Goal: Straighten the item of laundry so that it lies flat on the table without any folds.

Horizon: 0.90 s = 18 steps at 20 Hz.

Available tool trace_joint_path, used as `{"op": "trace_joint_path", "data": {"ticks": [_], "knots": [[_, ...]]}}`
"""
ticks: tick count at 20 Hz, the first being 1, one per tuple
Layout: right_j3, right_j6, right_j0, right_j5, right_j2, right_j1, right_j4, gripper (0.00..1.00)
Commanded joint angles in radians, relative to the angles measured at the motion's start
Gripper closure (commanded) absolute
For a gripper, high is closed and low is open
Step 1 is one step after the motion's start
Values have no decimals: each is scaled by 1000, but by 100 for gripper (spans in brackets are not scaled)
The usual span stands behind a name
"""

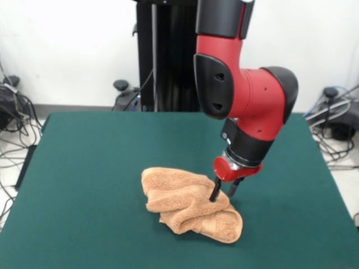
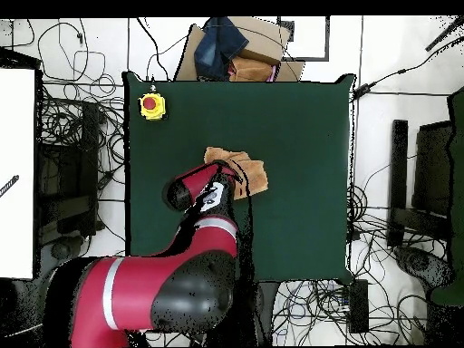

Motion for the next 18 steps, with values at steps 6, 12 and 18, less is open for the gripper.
{"op": "trace_joint_path", "data": {"ticks": [6, 12, 18], "knots": [[-96, 193, 35, -15, 5, 103, 44, 0], [-110, 184, 25, -15, -11, 113, 38, 0], [-83, 161, 7, 0, -14, 85, 26, 0]]}}
